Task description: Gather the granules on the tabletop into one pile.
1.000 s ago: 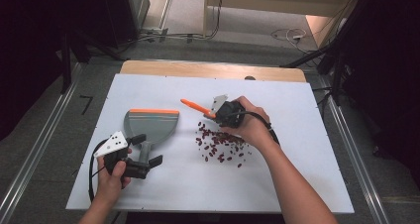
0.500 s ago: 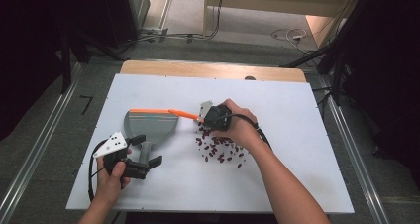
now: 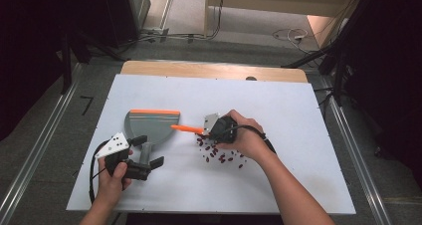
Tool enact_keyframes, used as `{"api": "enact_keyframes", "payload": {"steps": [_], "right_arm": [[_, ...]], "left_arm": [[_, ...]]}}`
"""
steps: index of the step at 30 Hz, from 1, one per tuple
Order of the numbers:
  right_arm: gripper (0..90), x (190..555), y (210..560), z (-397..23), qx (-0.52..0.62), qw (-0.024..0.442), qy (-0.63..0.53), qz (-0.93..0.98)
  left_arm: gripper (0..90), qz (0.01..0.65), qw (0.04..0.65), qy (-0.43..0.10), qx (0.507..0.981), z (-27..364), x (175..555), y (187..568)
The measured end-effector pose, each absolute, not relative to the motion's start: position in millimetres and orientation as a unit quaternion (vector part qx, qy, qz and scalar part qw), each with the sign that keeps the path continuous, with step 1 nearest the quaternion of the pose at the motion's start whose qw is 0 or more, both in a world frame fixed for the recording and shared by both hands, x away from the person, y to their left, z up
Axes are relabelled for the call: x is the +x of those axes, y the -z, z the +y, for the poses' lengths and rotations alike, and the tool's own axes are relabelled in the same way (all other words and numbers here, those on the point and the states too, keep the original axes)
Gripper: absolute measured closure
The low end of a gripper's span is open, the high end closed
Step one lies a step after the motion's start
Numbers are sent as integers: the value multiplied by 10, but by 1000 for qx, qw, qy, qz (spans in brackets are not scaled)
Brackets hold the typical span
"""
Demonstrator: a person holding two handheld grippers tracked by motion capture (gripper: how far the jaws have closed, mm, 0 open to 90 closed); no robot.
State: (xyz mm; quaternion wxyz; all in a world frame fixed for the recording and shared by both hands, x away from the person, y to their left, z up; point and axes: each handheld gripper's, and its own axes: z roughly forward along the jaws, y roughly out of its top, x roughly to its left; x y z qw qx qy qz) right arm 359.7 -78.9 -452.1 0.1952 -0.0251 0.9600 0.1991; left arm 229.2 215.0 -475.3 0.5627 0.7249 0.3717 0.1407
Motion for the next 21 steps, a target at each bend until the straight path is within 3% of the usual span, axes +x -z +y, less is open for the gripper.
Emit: {"api": "enact_keyframes", "payload": {"steps": [14, 21], "right_arm": [[685, 3409, 4506, -853, -51, 177, -191, 964], [687, 3357, 4488, -881, -57, 191, -195, 960]], "left_arm": [[0, 371, 562, -140, 725, 2146, 2290, 4755], [0, 372, 562, -140, 726, 2144, 2292, 4756]]}}
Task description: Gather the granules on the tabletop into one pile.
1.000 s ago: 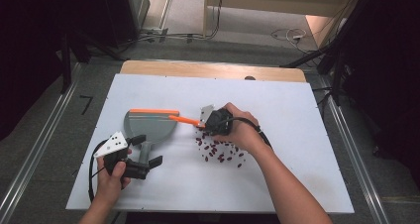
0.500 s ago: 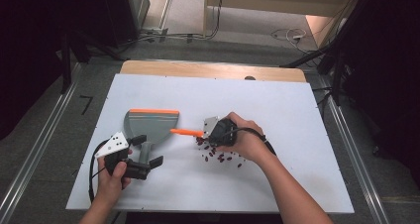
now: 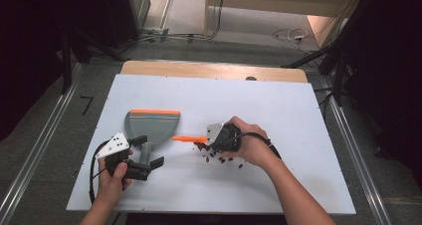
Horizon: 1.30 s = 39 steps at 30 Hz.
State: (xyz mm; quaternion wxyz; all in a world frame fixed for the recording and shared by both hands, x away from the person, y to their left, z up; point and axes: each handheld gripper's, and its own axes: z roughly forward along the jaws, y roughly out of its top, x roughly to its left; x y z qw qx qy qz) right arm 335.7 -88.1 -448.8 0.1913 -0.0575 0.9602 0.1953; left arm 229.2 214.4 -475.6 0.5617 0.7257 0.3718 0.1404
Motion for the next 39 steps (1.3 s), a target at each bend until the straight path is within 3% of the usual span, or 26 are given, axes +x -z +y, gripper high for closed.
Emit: {"api": "enact_keyframes", "payload": {"steps": [7, 16, 31, 35, 38, 39], "right_arm": [[688, 3425, 4339, -854, -51, 211, -212, 953], [688, 3533, 4422, -604, -66, 218, -198, 953], [688, 3365, 4449, -657, -80, 186, -192, 960], [688, 3386, 4267, -720, -39, 219, -215, 951], [688, 3397, 4153, -751, -6, 222, -241, 945], [688, 3375, 4099, -764, 40, 201, -254, 945]], "left_arm": [[0, 372, 563, -141, 725, 2144, 2294, 4754], [0, 373, 563, -142, 724, 2157, 2292, 4752], [0, 373, 562, -142, 724, 2148, 2294, 4752], [0, 374, 562, -143, 724, 2149, 2294, 4753], [0, 376, 564, -145, 721, 2168, 2292, 4749], [0, 377, 563, -146, 721, 2177, 2292, 4747]]}}
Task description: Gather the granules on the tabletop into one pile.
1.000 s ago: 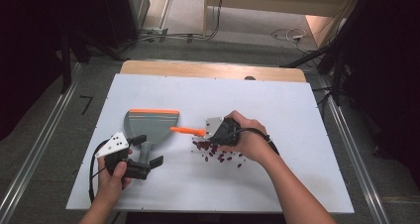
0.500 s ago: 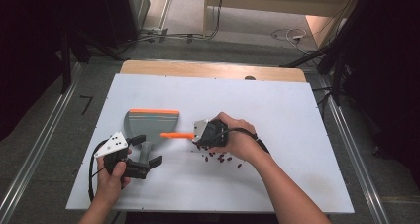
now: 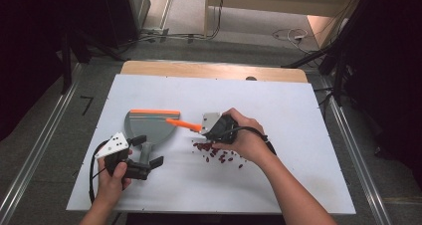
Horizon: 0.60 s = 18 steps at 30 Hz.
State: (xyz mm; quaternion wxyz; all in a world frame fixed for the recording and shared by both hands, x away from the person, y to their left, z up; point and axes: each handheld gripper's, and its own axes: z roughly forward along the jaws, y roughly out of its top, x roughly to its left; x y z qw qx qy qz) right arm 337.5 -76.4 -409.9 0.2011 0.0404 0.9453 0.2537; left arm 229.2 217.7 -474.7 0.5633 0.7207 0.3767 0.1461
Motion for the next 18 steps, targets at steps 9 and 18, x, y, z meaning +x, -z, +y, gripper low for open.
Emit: {"api": "enact_keyframes", "payload": {"steps": [9, 18], "right_arm": [[688, 3366, 3988, -730, 219, 48, -305, 926], [688, 3423, 4323, -514, 340, -67, -322, 881]], "left_arm": [[0, 377, 564, -147, 720, 2179, 2290, 4742], [0, 379, 564, -149, 719, 2195, 2287, 4743]]}}
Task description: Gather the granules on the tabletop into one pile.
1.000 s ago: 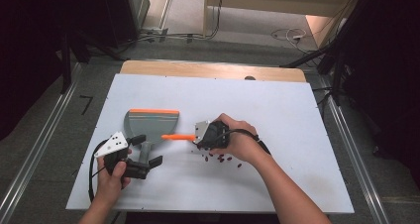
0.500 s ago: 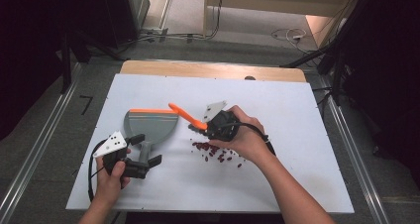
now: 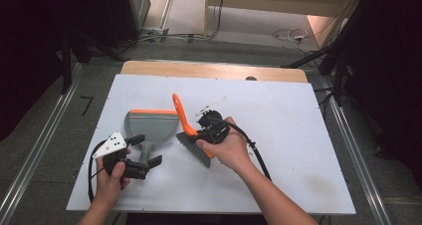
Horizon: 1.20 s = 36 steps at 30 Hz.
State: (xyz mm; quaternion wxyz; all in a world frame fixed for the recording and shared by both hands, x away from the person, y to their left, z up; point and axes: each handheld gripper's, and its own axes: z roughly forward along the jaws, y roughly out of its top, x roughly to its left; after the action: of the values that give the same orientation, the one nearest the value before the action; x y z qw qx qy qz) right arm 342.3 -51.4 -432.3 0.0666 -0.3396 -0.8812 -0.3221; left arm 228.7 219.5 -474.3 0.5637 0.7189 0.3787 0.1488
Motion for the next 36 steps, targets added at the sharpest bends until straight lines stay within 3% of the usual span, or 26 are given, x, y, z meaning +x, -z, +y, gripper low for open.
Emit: {"api": "enact_keyframes", "payload": {"steps": [2, 4, 12, 36], "right_arm": [[688, 3449, 4382, -502, -353, 115, 332, -867], [688, 3451, 4406, -483, -355, 120, 331, -866], [685, 3546, 4584, -459, -393, 77, 291, -869], [669, 3734, 4645, -963, -457, 45, 270, -846]], "left_arm": [[0, 379, 563, -149, 719, 2200, 2287, 4742], [0, 379, 563, -149, 719, 2201, 2289, 4744], [0, 378, 563, -148, 720, 2191, 2286, 4745], [0, 378, 563, -149, 720, 2193, 2280, 4747]]}}
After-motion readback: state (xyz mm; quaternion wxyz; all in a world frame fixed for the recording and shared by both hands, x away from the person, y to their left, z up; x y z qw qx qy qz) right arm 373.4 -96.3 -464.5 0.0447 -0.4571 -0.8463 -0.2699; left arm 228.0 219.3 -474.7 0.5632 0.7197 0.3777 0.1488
